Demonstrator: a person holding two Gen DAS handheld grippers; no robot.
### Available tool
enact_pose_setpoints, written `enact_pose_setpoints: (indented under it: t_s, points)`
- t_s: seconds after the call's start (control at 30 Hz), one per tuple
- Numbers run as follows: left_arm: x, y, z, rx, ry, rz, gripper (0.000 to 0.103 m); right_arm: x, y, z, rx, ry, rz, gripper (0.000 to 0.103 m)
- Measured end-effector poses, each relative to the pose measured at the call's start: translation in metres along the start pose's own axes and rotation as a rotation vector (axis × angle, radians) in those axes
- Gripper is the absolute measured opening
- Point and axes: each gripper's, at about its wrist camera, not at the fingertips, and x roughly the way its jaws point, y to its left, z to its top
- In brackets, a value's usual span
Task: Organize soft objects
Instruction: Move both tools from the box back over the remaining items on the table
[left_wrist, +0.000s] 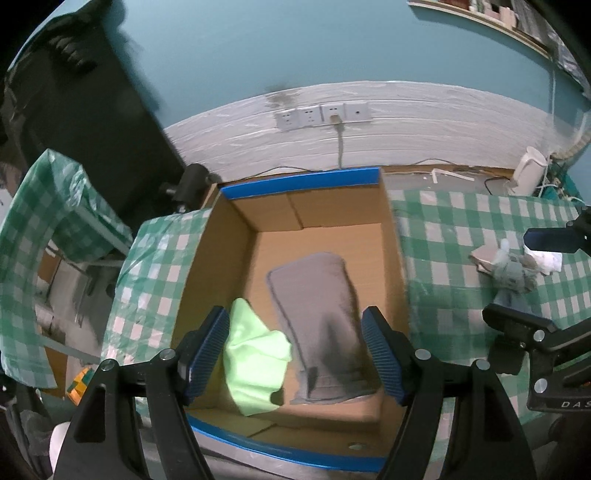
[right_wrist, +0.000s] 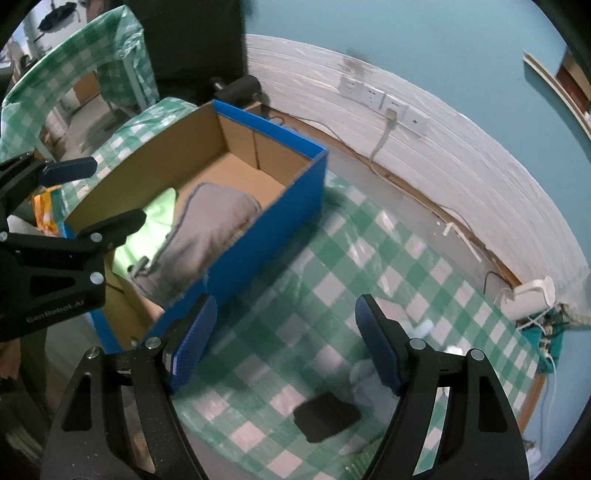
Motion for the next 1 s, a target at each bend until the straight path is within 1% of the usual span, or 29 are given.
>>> enact_pose_setpoints:
  t_s: [0.17, 0.3, 0.6, 0.9, 1.0]
  points:
    - [-0.005, -0.021, 0.003, 0.035, -0.005, -0.02, 0.076, -0.007, -0.018, -0.019, 0.031, 0.004, -0.013, 0.078]
    - [-0.008, -0.037, 0.003, 0.061, -0.003, -0.032, 0.079, -0.014, -0.03, -0.032, 0.051, 0.001, -0.02, 0.078]
    - [-0.014, -0.085, 0.002, 0.144, 0.0, -0.074, 0.08, -0.021, -0.065, -0.068, 0.094, 0.024, -0.048, 0.078]
    - [-0.004, -0.127, -0.001, 0.193, 0.052, -0.134, 0.08, -0.021, -0.103, -0.108, 0.185, 0.047, -0.054, 0.079]
    - [0.0, -0.141, -0.004, 0.2, 0.078, -0.169, 0.08, -0.019, -0.113, -0.123, 0.21, 0.062, -0.052, 0.079]
